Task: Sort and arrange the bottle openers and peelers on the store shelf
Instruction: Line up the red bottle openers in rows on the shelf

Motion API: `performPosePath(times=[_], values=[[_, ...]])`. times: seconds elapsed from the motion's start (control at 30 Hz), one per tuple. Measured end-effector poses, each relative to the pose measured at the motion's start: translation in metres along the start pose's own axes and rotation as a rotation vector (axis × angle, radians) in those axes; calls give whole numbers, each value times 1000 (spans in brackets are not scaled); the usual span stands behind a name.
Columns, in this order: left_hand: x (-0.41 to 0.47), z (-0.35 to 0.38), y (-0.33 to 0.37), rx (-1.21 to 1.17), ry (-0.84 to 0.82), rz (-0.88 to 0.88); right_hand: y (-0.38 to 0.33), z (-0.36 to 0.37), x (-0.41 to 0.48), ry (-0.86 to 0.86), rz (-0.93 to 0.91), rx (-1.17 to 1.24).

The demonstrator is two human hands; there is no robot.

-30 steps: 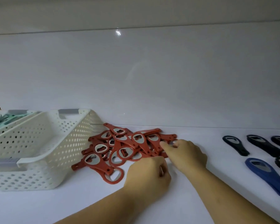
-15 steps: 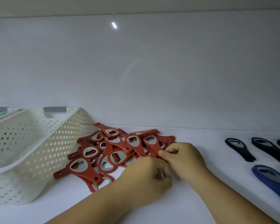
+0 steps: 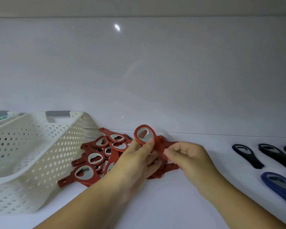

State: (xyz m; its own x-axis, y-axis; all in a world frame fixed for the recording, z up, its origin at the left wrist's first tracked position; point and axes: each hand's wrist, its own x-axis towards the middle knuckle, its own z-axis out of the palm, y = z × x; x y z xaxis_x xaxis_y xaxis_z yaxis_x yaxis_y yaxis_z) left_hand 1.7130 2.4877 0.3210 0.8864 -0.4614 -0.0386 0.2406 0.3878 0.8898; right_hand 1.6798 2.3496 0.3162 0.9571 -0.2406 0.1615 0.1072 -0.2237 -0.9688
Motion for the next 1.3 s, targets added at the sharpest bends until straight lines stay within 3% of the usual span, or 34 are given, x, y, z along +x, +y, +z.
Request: performPosePath(times=[0.17, 0.4, 0.73, 0.9, 1.0, 1.17, 1.3], values=[[8, -17, 13, -105, 218, 64, 14, 8, -4, -64, -253, -650], [9, -24, 17, -295, 205, -30, 20, 2, 3, -209, -205, -944], [9, -22, 11, -307, 186, -150, 18, -3, 3, 104, -186, -798], [10, -17, 10, -383, 219, -116, 9, -6, 6, 307, -228, -397], [9, -13, 6, -361, 165, -106, 6, 2, 2, 300, -324, -249], [-2, -8, 11, -228, -128, -115, 6, 21, -9, 107, -469, -238], [1, -11, 16, -198, 19, -74, 5, 15, -6, 137, -547, -379]])
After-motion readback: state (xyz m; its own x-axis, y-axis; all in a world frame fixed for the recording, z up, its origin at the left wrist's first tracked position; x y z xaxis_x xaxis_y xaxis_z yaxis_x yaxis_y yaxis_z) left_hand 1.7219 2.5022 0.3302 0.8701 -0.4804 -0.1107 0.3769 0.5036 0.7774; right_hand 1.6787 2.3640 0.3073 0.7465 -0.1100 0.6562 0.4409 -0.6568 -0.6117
